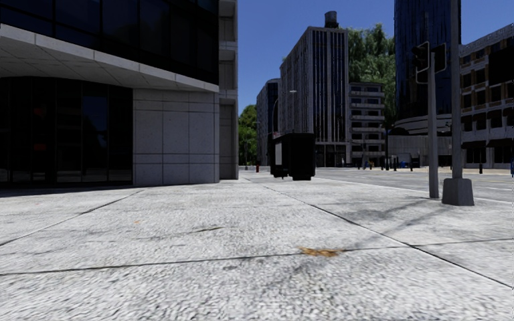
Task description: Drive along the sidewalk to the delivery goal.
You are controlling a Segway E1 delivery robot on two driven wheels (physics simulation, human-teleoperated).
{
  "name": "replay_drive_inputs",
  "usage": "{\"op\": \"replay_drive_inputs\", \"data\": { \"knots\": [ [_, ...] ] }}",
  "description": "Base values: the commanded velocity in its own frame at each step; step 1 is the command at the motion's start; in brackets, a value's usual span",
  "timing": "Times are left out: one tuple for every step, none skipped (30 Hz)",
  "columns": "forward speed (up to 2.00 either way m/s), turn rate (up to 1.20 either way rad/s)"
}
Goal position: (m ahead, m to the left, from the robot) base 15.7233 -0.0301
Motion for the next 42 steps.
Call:
{"op": "replay_drive_inputs", "data": {
  "knots": [
    [2.00,-0.02],
    [2.00,-0.01],
    [2.00,-0.01],
    [2.00,-0.01],
    [2.00,-0.01],
    [2.00,-0.01],
    [2.00,-0.01],
    [2.00,0.00],
    [2.00,0.00],
    [2.00,0.00],
    [2.00,0.00],
    [2.00,0.00],
    [2.00,0.00],
    [2.00,0.00],
    [2.00,0.00],
    [2.00,0.00],
    [2.00,0.00],
    [2.00,0.00],
    [2.00,0.00],
    [2.00,0.00],
    [2.00,0.00],
    [2.00,0.00],
    [2.00,0.00],
    [2.00,0.00],
    [2.00,0.00],
    [2.00,0.00],
    [2.00,0.00],
    [2.00,0.00],
    [2.00,0.00],
    [2.00,0.00],
    [2.00,0.00],
    [2.00,0.00],
    [2.00,0.00],
    [2.00,0.00],
    [2.00,0.00],
    [2.00,0.00],
    [2.00,0.00],
    [2.00,0.00],
    [2.00,0.00],
    [2.00,0.00],
    [2.00,0.00],
    [2.00,0.00]
  ]
}}
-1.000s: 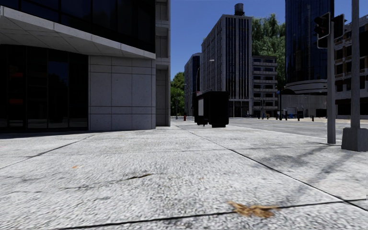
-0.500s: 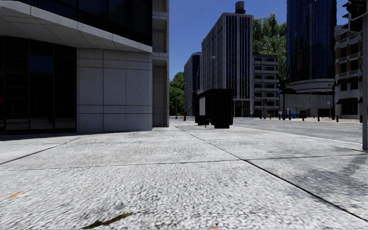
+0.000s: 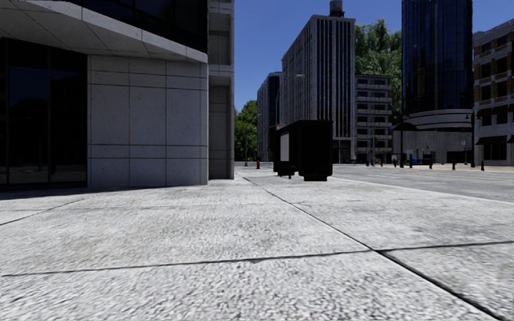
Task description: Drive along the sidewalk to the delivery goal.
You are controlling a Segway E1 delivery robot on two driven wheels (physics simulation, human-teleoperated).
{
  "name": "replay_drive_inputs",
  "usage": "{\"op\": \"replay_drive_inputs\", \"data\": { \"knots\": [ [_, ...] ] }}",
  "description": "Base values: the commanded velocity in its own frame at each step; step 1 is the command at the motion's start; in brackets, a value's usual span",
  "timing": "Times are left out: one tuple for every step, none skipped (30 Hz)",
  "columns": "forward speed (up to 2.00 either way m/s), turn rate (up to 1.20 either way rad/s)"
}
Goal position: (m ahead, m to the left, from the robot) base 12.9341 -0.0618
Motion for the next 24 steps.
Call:
{"op": "replay_drive_inputs", "data": {
  "knots": [
    [2.00,0.00],
    [2.00,0.00],
    [2.00,0.00],
    [2.00,-0.02],
    [2.00,-0.48],
    [2.00,-0.68],
    [2.00,-0.78],
    [2.00,-0.81],
    [2.00,-0.81],
    [2.00,-0.83],
    [2.00,-0.83],
    [2.00,-0.17],
    [2.00,-0.04],
    [2.00,-0.04],
    [2.00,0.00],
    [2.00,0.00],
    [2.00,0.00],
    [2.00,0.00],
    [2.00,0.00],
    [2.00,0.00],
    [2.00,0.00],
    [2.00,0.00],
    [2.00,0.00],
    [2.00,0.00]
  ]
}}
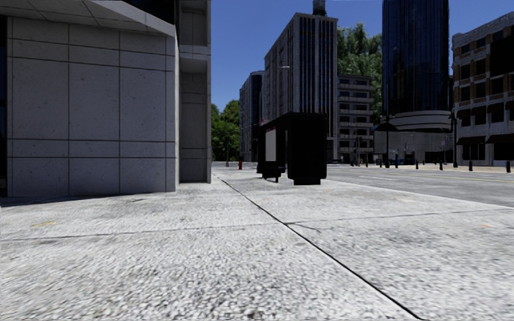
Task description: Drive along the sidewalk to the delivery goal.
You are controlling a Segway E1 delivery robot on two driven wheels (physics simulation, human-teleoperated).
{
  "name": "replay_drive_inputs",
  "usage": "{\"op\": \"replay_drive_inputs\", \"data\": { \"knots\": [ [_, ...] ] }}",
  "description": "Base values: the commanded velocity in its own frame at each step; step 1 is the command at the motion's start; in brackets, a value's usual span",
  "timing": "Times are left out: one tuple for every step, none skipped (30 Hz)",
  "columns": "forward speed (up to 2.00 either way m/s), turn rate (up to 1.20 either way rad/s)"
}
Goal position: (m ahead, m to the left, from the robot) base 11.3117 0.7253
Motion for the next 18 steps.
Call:
{"op": "replay_drive_inputs", "data": {
  "knots": [
    [2.00,0.00],
    [2.00,0.00],
    [2.00,0.00],
    [2.00,0.00],
    [2.00,-0.14],
    [2.00,-0.26],
    [2.00,-0.29],
    [2.00,-0.18],
    [2.00,-0.04],
    [2.00,-0.01],
    [2.00,0.00],
    [2.00,0.00],
    [2.00,0.00],
    [2.00,0.00],
    [2.00,0.00],
    [2.00,0.00],
    [2.00,0.00],
    [2.00,0.00]
  ]
}}
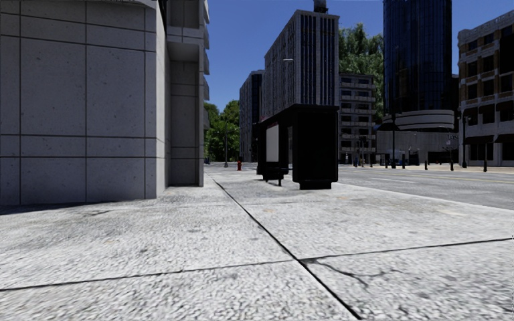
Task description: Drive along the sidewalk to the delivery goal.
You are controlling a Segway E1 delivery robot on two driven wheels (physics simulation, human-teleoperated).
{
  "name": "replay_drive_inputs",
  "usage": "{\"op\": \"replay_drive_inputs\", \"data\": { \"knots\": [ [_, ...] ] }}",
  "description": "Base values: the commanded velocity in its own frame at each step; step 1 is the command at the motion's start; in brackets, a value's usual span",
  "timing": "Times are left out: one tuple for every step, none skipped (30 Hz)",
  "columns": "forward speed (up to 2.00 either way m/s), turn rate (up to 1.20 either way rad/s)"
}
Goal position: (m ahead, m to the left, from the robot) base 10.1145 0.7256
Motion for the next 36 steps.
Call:
{"op": "replay_drive_inputs", "data": {
  "knots": [
    [2.00,0.00],
    [2.00,0.00],
    [2.00,0.00],
    [2.00,0.00],
    [2.00,0.00],
    [2.00,0.00],
    [2.00,0.00],
    [2.00,0.00],
    [2.00,0.00],
    [2.00,0.00],
    [2.00,0.00],
    [2.00,0.00],
    [2.00,0.00],
    [2.00,0.00],
    [2.00,0.00],
    [2.00,0.00],
    [2.00,0.00],
    [2.00,0.00],
    [2.00,0.00],
    [2.00,0.00],
    [2.00,0.00],
    [2.00,0.00],
    [2.00,0.00],
    [2.00,0.00],
    [2.00,0.00],
    [2.00,0.00],
    [2.00,0.00],
    [2.00,0.00],
    [2.00,0.00],
    [2.00,0.00],
    [2.00,0.00],
    [2.00,0.00],
    [2.00,0.00],
    [2.00,0.00],
    [2.00,0.00],
    [2.00,0.00]
  ]
}}
